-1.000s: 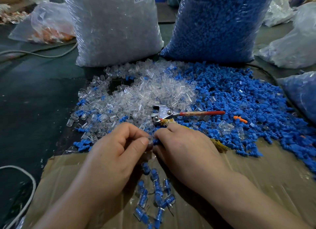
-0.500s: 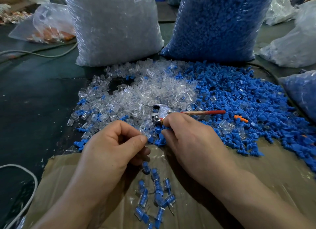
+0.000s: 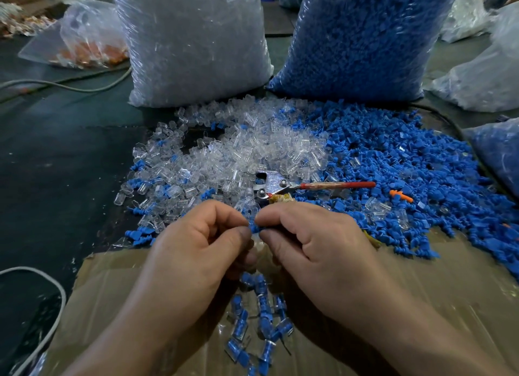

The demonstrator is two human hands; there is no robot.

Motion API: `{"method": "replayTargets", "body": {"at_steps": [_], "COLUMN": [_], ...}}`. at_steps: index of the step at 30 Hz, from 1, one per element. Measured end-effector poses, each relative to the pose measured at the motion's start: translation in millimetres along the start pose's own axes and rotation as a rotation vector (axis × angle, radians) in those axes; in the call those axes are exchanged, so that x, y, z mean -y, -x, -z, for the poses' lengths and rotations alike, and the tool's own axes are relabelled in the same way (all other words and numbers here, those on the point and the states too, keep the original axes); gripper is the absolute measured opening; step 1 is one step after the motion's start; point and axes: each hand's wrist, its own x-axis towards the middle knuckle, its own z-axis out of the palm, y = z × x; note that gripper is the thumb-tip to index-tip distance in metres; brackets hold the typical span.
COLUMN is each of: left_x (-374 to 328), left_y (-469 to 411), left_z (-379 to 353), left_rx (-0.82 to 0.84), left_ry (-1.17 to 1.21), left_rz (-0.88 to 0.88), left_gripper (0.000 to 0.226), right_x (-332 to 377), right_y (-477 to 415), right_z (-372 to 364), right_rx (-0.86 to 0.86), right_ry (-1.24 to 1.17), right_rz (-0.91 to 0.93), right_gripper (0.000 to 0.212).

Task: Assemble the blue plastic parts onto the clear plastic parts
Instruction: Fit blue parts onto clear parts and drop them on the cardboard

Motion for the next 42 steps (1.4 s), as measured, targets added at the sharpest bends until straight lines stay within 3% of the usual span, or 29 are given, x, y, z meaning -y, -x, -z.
{"method": "replayTargets", "body": {"at_steps": [4, 7, 13, 19, 21, 24, 26, 34, 38, 42], "left_x": [0.1, -2.4, -8.0, -5.8, -3.3, -2.9, -4.6, -6.2, 0.6, 2.8], "left_y": [-2.2, -1.6, 1.7, 0.2, -0.1, 0.9, 1.5, 1.2, -3.7, -6.3], "left_z": [-0.7, -2.5, -4.1, -6.1, -5.1, -4.4, -4.9, -7.0, -1.7, 1.0], "left_rx": [-0.032, -0.023, 0.017, -0.082, -0.105, -0.1, -0.087, -0.115, -0.195, -0.216], "left_ry": [0.081, 0.152, 0.272, 0.031, 0.043, 0.149, 0.225, 0.392, 0.181, 0.173], "left_rz": [-0.026, -0.038, -0.023, -0.065, -0.059, 0.008, 0.051, 0.088, -0.017, -0.049], "left_gripper": [0.02, 0.006, 0.024, 0.021, 0.02, 0.026, 0.024, 0.019, 0.023, 0.024], "right_x": [0.0, 1.6, 4.6, 2.1, -5.8, -22.5, -33.0, -31.9, -26.8, -17.9], "right_y": [0.6, 1.0, 1.6, -0.9, -5.7, -10.1, -10.6, -22.0, -19.6, -10.1], "right_z": [0.9, 1.4, 1.1, 4.7, 13.3, 26.3, 28.0, 28.7, 35.3, 41.9], "right_rx": [-0.019, -0.022, -0.028, -0.026, -0.045, 0.111, 0.199, 0.155, 0.016, -0.017], "right_ry": [0.059, 0.09, 0.124, 0.32, 0.469, 0.659, 0.719, 0.739, 0.596, 0.481], "right_rz": [0.017, 0.034, 0.092, 0.103, 0.002, -0.232, -0.28, -0.276, -0.253, -0.132], "right_gripper": [0.008, 0.016, 0.023, 0.023, 0.038, 0.067, 0.073, 0.053, 0.051, 0.044]}}
